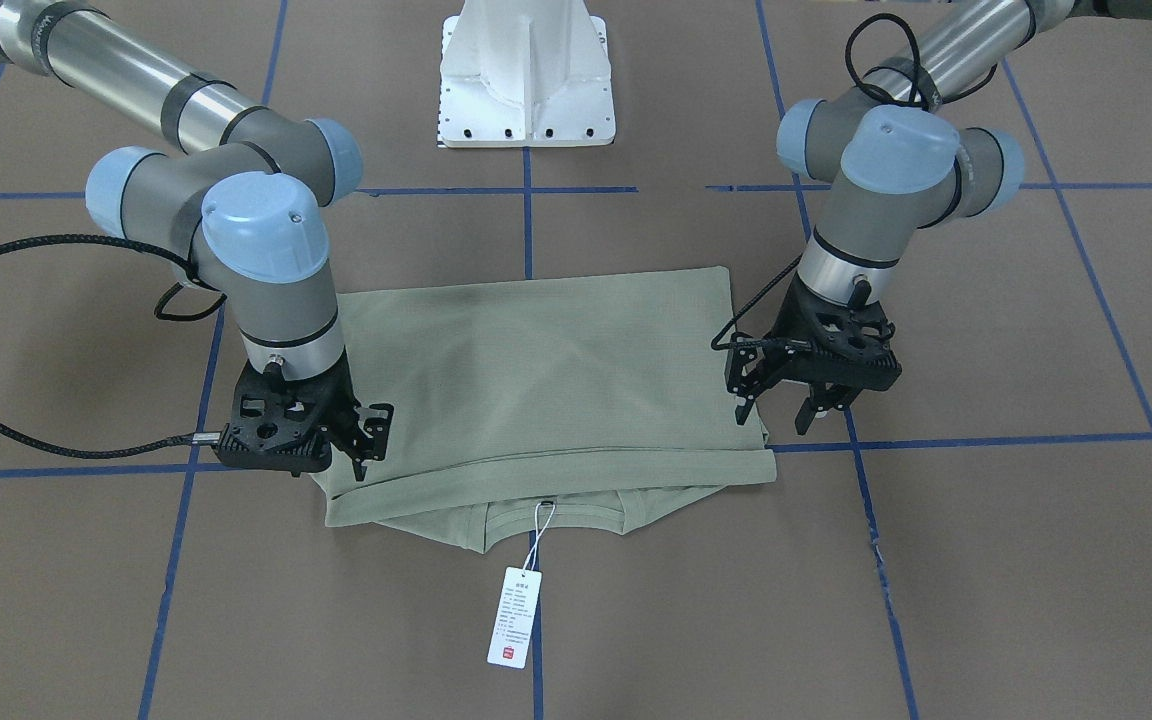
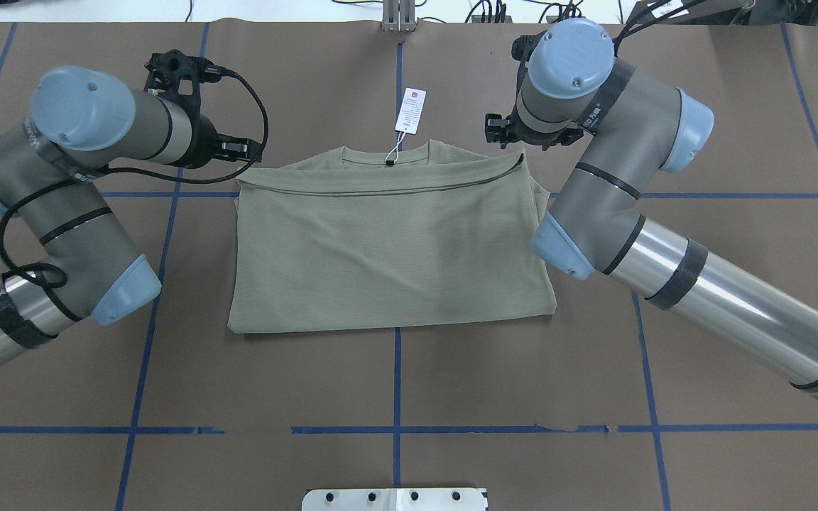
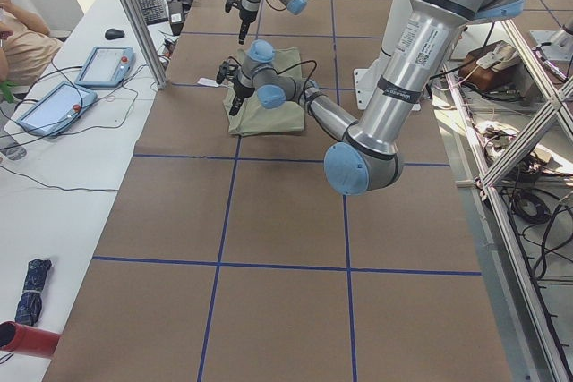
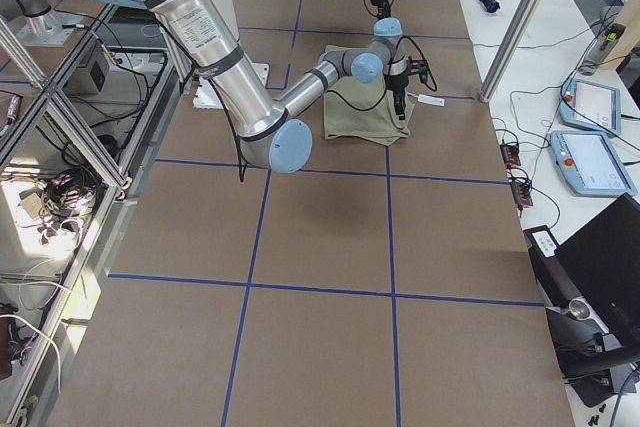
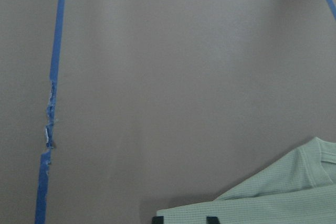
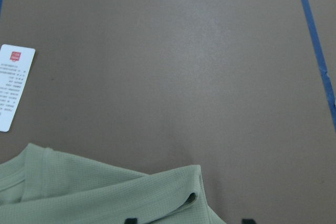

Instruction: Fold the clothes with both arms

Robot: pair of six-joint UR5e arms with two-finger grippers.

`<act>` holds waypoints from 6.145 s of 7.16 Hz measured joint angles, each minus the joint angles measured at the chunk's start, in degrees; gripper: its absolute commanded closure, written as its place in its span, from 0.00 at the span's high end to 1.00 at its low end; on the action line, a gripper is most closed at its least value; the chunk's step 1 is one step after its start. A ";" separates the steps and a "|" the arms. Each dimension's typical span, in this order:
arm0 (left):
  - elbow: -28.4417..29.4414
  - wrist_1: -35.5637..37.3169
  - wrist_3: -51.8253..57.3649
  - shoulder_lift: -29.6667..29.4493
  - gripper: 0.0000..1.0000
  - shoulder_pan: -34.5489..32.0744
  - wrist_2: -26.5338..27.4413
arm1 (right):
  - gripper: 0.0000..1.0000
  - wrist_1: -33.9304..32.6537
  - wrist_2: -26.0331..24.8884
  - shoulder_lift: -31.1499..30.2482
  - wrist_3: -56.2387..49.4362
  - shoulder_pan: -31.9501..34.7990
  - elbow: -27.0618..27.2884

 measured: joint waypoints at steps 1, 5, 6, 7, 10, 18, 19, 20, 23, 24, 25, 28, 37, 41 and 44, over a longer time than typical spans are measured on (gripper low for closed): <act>-4.19 -0.41 -0.48 3.36 1.00 0.83 -1.09 | 1.00 0.07 1.11 -1.30 -1.48 0.22 2.21; -11.61 -14.37 -14.89 19.09 0.64 13.45 6.04 | 1.00 0.22 1.46 -2.97 -1.59 0.27 4.63; -11.41 -16.05 -19.65 20.07 0.57 16.60 8.31 | 1.00 0.25 1.45 -2.99 -1.54 0.26 4.65; -11.25 -16.68 -24.66 20.37 0.57 19.35 10.56 | 1.00 0.25 1.44 -3.02 -1.50 0.26 4.66; -10.25 -17.02 -33.57 20.25 0.57 22.67 12.47 | 1.00 0.26 1.44 -3.07 -1.51 0.23 4.67; -11.42 -16.94 -32.18 20.93 0.00 22.32 11.88 | 1.00 0.26 1.44 -3.05 -1.43 0.20 4.94; -11.88 -16.84 -27.62 21.70 0.00 20.71 11.62 | 1.00 0.26 1.42 -3.06 -1.43 0.19 4.94; -10.75 -16.86 -21.30 22.02 0.00 16.79 11.43 | 1.00 0.26 1.38 -3.07 -1.43 0.18 4.94; 3.24 -17.04 -1.07 15.74 0.00 -0.67 10.32 | 1.00 0.26 1.37 -3.02 -1.35 0.17 4.95; 12.99 -17.10 3.10 8.58 0.00 -5.19 9.91 | 1.00 0.26 1.38 -3.00 -1.34 0.17 4.96; 23.98 -17.72 4.92 0.18 0.00 -8.01 9.86 | 1.00 0.26 1.41 -2.97 -1.34 0.14 5.04; 42.38 -20.58 8.16 -13.50 0.99 -11.97 11.56 | 1.00 0.26 1.44 -2.94 -1.32 -0.13 5.46; 22.53 -23.74 10.50 -0.75 1.00 -12.98 -0.86 | 0.62 17.35 -12.82 22.51 23.93 -12.67 -28.29; 22.38 -23.74 10.47 -0.61 1.00 -12.82 -0.86 | 0.47 19.02 -15.82 23.33 23.55 -14.46 -33.28; 22.46 -23.74 10.53 -0.60 1.00 -12.82 -0.81 | 0.01 19.32 -16.11 23.76 23.45 -14.50 -33.97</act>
